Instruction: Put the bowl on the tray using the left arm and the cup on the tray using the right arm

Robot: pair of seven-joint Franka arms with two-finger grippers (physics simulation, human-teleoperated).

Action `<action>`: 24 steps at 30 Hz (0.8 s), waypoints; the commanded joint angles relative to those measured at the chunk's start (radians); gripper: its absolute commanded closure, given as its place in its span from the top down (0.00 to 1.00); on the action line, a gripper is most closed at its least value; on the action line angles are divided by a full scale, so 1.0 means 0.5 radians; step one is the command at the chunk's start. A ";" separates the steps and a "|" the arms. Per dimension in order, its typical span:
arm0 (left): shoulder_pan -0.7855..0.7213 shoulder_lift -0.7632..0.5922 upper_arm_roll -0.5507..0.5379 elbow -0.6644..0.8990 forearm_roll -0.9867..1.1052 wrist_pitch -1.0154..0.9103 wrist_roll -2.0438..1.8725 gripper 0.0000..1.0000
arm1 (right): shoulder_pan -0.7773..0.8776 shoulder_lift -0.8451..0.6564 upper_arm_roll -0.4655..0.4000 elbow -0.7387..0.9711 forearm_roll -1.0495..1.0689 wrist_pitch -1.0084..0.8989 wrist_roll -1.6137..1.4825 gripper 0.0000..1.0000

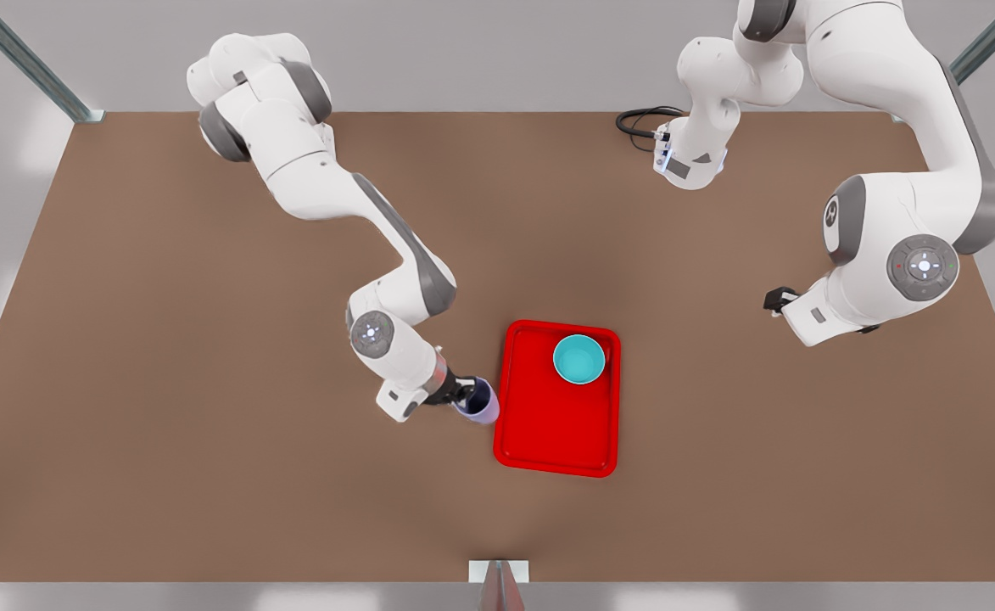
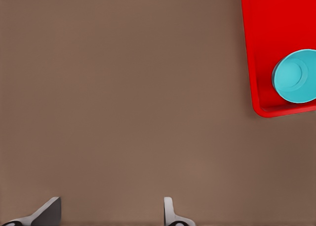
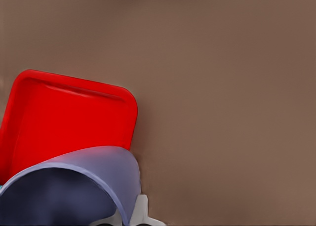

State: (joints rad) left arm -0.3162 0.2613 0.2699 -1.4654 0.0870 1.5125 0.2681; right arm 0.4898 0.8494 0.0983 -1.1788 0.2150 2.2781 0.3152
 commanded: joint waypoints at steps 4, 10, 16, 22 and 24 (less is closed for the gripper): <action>0.000 -0.001 0.000 0.004 0.001 0.000 -0.006 1.00 | 0.131 0.209 -0.009 0.299 -0.016 0.009 0.164 0.21; 0.000 -0.004 0.000 0.004 -0.002 -0.012 -0.006 1.00 | 0.211 0.578 -0.003 0.759 -0.013 0.012 0.204 0.21; 0.000 -0.004 0.000 0.007 -0.002 -0.012 -0.006 1.00 | 0.281 0.605 0.024 0.741 -0.074 0.000 0.183 0.79; 0.000 -0.004 0.000 0.007 -0.002 -0.012 -0.006 1.00 | 0.275 0.608 0.040 0.744 -0.077 0.009 0.177 1.00; 0.000 -0.004 0.000 0.007 -0.002 -0.012 -0.006 1.00 | 0.245 0.516 0.040 0.741 -0.065 -0.092 0.201 1.00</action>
State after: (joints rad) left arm -0.3158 0.2593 0.2699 -1.4619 0.0859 1.5053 0.2640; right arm 0.6115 1.0818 0.1173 -0.8157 0.1825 2.2061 0.4165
